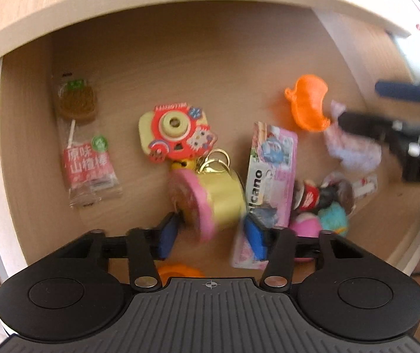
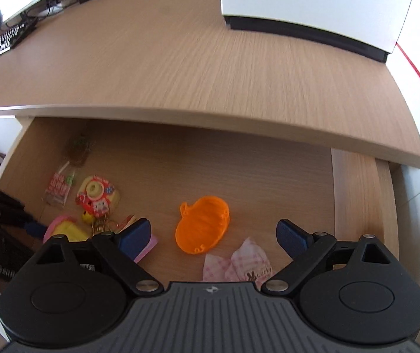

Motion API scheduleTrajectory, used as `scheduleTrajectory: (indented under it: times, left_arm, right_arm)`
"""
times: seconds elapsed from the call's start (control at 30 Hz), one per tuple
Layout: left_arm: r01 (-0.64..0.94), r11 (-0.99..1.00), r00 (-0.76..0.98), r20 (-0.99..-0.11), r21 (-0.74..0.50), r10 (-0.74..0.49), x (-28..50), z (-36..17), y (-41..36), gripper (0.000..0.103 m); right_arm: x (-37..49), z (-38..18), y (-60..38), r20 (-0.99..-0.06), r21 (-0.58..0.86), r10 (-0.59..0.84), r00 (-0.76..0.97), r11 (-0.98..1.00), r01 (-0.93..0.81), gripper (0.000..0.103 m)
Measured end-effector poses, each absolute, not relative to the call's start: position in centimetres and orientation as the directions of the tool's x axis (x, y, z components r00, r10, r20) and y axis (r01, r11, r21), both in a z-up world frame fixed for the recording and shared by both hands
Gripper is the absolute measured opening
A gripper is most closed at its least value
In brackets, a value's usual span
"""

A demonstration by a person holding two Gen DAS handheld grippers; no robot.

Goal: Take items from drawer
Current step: 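Lower the left tool over the yellow pudding keychain in the drawer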

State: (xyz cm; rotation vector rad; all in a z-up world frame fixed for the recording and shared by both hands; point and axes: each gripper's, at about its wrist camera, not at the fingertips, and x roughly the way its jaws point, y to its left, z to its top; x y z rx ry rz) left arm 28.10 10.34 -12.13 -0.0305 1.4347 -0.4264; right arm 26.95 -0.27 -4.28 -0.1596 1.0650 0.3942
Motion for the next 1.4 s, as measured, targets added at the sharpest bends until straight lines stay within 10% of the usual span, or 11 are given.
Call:
scheduleTrajectory:
  times: [0.03, 0.57, 1.4]
  left_arm:
    - [0.258, 0.92, 0.081, -0.942, -0.295, -0.325, 28.0, -11.8, 10.4, 0.009]
    - [0.257, 0.939, 0.348, -0.885, -0.228, -0.31, 26.1, -7.8, 11.2, 0.019]
    - [0.583, 0.811, 0.209, -0.956, -0.046, -0.204, 27.1, -9.3, 5.5, 0.02]
  right_arm:
    - [26.8, -4.2, -0.2, -0.876, 0.067, 0.244, 0.416, 0.916, -0.396, 0.093]
    - [26.3, -4.1, 0.5, -0.872, 0.03, 0.235, 0.429, 0.902, -0.431, 0.093]
    - [25.5, -5.6, -5.1, -0.868, 0.101, 0.209, 0.45, 0.962, -0.252, 0.092]
